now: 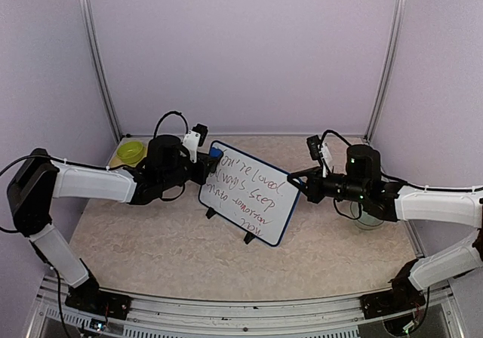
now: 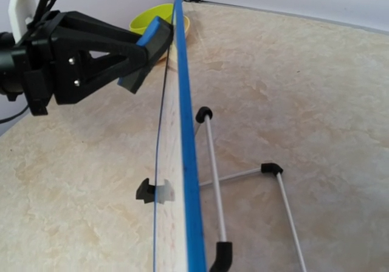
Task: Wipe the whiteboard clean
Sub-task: Erase the center of the whiteboard.
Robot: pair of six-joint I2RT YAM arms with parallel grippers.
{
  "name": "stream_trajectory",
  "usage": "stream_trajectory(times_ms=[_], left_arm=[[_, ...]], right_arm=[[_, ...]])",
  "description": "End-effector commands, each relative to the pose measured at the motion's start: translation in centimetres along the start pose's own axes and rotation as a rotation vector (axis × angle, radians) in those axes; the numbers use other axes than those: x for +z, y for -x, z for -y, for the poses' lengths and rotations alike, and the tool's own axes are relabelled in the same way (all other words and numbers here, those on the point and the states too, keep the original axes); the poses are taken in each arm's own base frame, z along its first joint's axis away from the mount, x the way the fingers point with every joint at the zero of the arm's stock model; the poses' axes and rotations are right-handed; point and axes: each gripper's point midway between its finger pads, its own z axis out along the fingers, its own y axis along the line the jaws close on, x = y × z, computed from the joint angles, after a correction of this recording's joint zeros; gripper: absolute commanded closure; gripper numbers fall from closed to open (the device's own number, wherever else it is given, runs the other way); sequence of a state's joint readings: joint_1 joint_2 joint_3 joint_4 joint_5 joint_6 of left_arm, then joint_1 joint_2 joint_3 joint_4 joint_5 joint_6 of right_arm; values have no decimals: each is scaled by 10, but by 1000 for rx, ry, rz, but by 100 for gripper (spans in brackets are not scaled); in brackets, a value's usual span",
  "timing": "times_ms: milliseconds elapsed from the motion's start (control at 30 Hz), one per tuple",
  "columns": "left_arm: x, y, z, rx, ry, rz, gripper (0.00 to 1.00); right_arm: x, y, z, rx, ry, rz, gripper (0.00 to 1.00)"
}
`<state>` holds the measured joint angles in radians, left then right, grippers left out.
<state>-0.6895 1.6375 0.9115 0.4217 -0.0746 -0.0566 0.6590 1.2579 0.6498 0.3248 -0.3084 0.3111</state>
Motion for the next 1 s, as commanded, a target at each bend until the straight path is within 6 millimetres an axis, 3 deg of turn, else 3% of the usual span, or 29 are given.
stream_trajectory(times_ms=[0, 267, 400, 667, 967], left_arm=[[-3, 2, 0, -6, 6, 25, 81], [-7, 40, -6, -14, 49, 106, 81], [-5, 41, -1, -21, 41, 106, 81], [10, 3, 6, -14, 58, 6, 81], [8, -29, 2, -21, 76, -62, 82]], right_arm=[[1, -47, 9, -111, -16, -171, 100], [3, -51, 12, -106, -26, -165, 100], [-2, -47, 12, -111, -33, -144, 100], [-4, -46, 10, -105, -30, -139, 100], [-4, -47, 9, -101, -22, -141, 100]])
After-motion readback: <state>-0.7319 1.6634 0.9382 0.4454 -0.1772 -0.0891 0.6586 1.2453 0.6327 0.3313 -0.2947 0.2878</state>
